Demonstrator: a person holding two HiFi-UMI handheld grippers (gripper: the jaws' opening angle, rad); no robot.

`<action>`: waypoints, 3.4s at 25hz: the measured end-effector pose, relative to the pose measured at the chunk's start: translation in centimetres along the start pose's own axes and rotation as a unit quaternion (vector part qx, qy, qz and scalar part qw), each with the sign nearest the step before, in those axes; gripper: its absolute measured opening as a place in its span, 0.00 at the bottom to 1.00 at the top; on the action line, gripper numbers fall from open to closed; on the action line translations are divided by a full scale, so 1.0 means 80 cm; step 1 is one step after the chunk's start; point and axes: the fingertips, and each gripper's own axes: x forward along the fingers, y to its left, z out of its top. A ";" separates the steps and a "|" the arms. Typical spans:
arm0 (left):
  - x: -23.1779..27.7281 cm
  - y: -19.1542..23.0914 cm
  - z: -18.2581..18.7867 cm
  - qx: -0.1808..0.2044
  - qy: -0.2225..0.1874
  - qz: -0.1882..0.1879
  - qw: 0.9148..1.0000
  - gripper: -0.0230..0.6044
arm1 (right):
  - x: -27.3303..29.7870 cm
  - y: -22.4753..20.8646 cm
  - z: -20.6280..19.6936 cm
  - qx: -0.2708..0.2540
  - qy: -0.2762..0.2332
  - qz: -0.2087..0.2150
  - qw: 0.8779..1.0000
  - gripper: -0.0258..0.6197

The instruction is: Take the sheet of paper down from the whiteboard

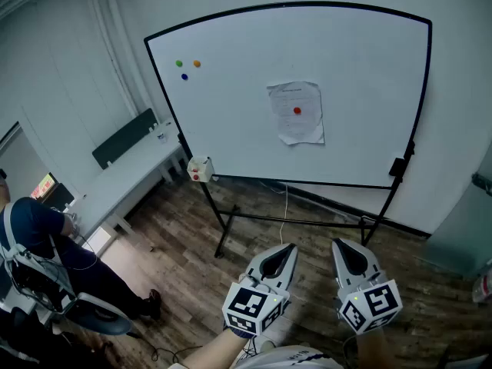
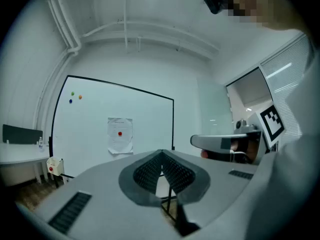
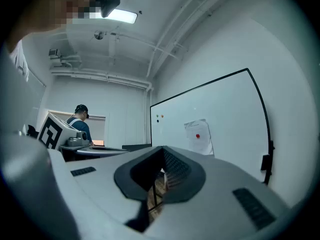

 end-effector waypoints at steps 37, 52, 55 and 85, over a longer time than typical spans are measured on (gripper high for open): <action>0.116 0.100 0.013 0.003 -0.008 0.025 1.000 0.06 | 0.110 -0.071 0.001 -0.015 -0.017 0.015 1.000 0.06; 0.255 0.275 0.024 -0.014 -0.013 -0.043 0.999 0.06 | 0.330 -0.125 -0.010 -0.044 0.003 -0.058 0.997 0.06; 0.277 0.295 0.022 -0.017 -0.013 -0.044 0.999 0.06 | 0.361 -0.137 -0.010 -0.054 0.004 -0.064 0.996 0.06; 0.527 0.492 -0.004 -0.010 0.013 0.044 0.999 0.06 | 0.615 -0.319 -0.041 -0.094 0.009 -0.030 0.995 0.13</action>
